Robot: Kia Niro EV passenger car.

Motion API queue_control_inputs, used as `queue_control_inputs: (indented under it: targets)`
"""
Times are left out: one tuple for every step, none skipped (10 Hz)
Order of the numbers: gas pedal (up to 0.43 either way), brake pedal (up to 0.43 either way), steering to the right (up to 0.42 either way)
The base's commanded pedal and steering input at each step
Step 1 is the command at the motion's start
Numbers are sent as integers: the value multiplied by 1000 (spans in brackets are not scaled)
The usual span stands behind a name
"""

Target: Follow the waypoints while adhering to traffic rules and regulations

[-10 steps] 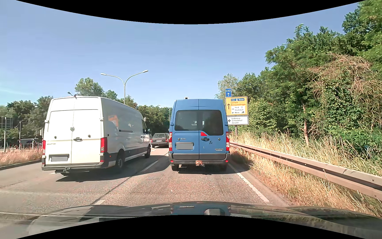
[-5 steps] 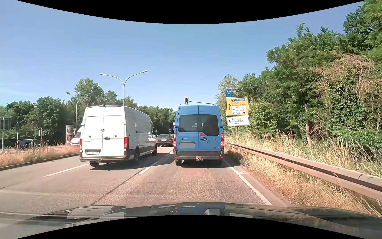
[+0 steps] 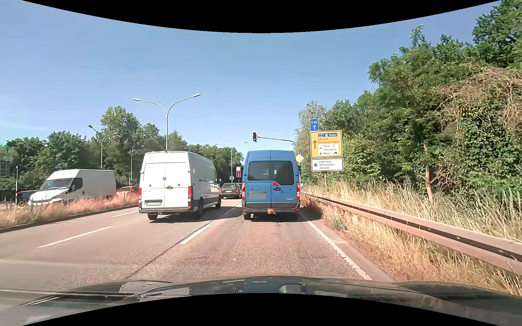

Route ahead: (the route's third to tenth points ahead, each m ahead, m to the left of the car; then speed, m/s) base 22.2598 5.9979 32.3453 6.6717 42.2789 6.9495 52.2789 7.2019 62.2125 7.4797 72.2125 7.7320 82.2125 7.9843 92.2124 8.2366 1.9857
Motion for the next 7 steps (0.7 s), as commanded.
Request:
queue_control_inputs:
  targets:
    - [339, 0, -2]
    - [339, 0, -2]
    - [339, 0, -1]
    - [339, 0, -1]
    - [339, 0, -1]
    - [339, 0, -1]
    - [339, 0, -1]
